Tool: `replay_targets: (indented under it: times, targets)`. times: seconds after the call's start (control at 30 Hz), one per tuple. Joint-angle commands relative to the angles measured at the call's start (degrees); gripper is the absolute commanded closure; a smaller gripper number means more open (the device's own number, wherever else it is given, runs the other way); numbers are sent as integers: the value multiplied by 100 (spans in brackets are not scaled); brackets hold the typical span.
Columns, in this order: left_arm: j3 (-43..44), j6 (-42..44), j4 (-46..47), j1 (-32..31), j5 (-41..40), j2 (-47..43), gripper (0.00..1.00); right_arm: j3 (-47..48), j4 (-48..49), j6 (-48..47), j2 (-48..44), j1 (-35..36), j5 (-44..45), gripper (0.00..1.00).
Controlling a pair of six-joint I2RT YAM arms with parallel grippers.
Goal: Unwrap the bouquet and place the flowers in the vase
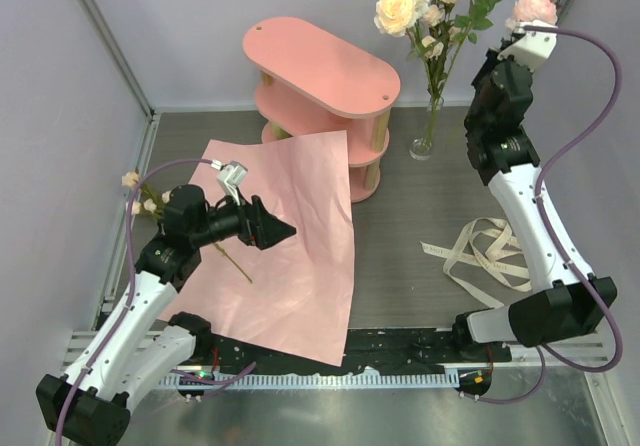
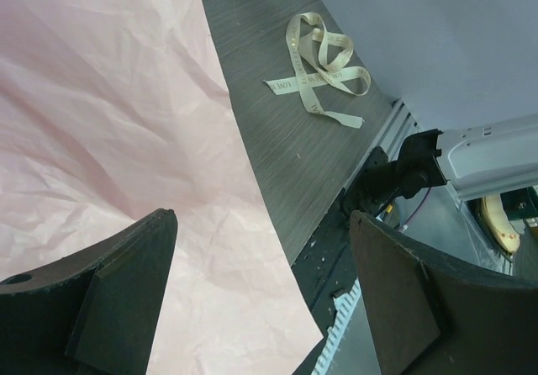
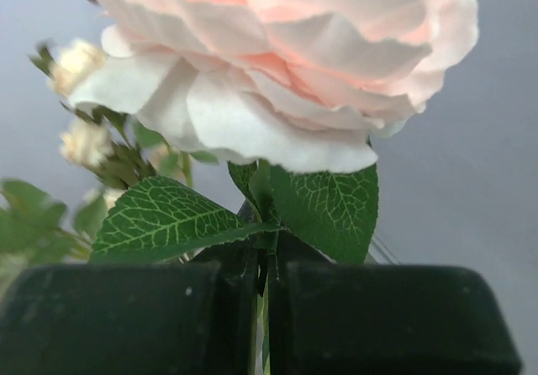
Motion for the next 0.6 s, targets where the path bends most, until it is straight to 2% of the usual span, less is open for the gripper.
replay_targets:
  times: [0.0, 0.2, 0.57]
  targets:
    - [258, 146, 20, -12, -32, 19, 12, 1134, 1136, -186, 326, -30, -542, 99]
    - [258, 164, 29, -12, -23, 62, 11, 2111, 952, -503, 1108, -31, -850, 99]
    - [258, 208, 12, -12, -58, 54, 9, 2560, 1154, -662, 1698, -39, -1193, 99]
